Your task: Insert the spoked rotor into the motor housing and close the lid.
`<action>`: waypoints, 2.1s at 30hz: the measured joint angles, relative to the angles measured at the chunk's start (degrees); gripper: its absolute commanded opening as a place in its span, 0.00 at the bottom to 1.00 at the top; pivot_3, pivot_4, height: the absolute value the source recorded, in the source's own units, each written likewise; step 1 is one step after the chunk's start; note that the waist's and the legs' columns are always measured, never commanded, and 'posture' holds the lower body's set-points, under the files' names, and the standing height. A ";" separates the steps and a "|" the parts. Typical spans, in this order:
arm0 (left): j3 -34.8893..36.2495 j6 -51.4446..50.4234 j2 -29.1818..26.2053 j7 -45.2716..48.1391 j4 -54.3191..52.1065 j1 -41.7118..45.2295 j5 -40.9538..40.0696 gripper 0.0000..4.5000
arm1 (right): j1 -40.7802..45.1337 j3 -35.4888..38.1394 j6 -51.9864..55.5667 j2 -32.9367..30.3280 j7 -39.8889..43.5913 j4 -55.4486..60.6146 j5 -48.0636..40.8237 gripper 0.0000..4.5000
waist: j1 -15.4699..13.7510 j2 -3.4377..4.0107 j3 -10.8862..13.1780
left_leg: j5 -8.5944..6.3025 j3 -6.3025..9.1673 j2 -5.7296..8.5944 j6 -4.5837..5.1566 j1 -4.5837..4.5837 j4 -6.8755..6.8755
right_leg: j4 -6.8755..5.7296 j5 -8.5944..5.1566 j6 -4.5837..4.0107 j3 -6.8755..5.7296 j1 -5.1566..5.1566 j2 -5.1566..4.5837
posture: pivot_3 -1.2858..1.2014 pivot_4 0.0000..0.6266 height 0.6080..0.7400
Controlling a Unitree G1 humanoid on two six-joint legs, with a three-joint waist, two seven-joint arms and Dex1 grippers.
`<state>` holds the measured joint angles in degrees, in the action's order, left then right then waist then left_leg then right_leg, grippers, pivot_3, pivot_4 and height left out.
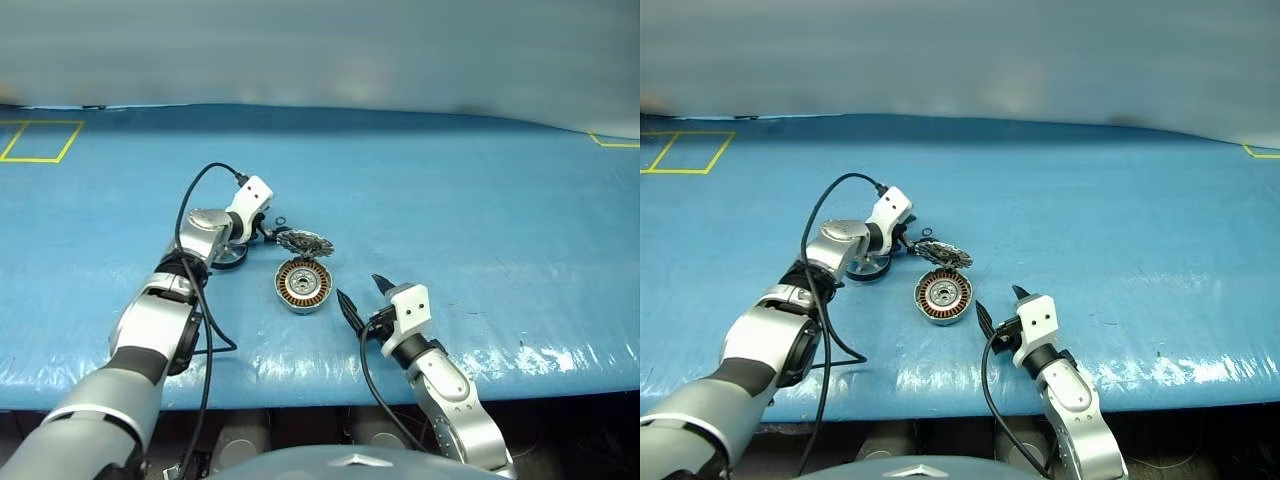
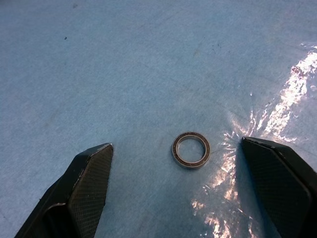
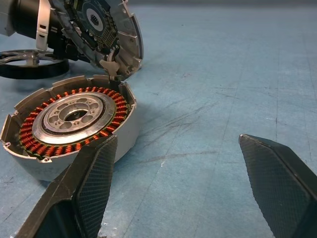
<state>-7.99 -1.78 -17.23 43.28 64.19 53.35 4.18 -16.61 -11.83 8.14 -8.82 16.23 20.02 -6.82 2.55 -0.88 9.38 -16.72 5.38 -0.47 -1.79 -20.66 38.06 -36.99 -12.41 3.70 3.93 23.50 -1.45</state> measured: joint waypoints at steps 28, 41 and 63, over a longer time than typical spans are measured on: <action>2.27 -6.98 -3.60 5.33 -12.97 -5.48 -2.49 0.14 | 1.23 -0.04 2.17 0.49 -1.05 -0.25 -0.30 0.93 | 0.87 0.01 -0.01 | 0.02 0.00 -0.01 0.00 -0.08 0.01 | -0.04 0.09 0.02 0.06 0.10 0.01 | 0.52 0.24 1.00; 11.46 -26.06 -14.61 5.39 -60.40 -25.89 -13.79 0.14 | 1.22 -0.75 1.92 -0.44 1.39 -1.32 -0.26 0.93 | 0.76 0.05 0.01 | 0.02 -0.02 -0.04 -0.01 -0.09 -0.06 | -0.03 0.08 -0.01 0.08 0.16 -0.03 | 0.52 0.24 1.00; 5.69 -30.09 -18.96 4.94 -89.49 -47.83 -21.70 0.14 | -2.19 -3.45 -7.95 -6.42 8.76 -3.97 2.04 0.93 | -0.46 0.07 0.02 | 0.04 -0.20 -0.11 -0.03 0.08 0.00 | -0.03 0.00 0.04 0.09 0.06 -0.01 | 0.52 0.24 1.00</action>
<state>-2.31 -31.87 -36.19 48.22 -25.30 5.51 -17.52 -18.80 -15.29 0.19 -15.24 25.00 16.06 -4.78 2.09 -0.81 9.40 -16.69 5.19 -0.58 -1.83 -20.58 38.06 -37.03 -12.41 3.73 4.02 23.56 -1.46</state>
